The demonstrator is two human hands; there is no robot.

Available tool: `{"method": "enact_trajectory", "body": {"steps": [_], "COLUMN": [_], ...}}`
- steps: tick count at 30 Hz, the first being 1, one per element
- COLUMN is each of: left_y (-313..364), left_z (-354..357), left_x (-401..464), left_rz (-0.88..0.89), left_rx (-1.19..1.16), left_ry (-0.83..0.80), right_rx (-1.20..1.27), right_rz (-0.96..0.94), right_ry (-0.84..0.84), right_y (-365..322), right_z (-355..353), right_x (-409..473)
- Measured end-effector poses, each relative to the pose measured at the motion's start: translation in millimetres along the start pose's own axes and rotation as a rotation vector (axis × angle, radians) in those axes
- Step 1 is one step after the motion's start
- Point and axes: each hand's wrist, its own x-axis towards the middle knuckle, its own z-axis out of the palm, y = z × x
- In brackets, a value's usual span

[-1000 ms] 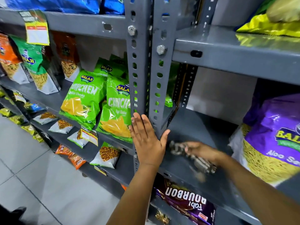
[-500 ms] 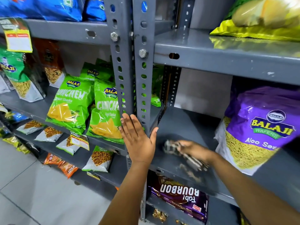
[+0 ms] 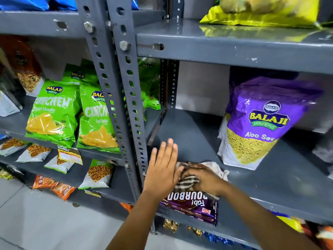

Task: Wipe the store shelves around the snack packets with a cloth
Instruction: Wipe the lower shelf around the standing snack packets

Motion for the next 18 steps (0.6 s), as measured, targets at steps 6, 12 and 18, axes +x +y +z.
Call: {"method": "enact_trajectory", "body": {"steps": [6,12,18], "left_y": [-15.8,-17.3,-15.1], "left_z": [44.9,51.3,55.0], "left_x": [9.8,8.4,8.6], "left_rz": [-0.22,-0.231,-0.224], "left_rx": [-0.119,-0.093,-0.085], "left_ry": [-0.467,-0.464,-0.433], "right_rx": [0.12,0.533,0.414], "right_rz": [0.112,0.367,0.424], "right_ry": [0.133,0.181,0.515], "right_y": [34.3,61.7,21.0], "right_z": [-4.5,-28.7,-59.3], "right_x": [-66.6,-127.0,-66.0]}}
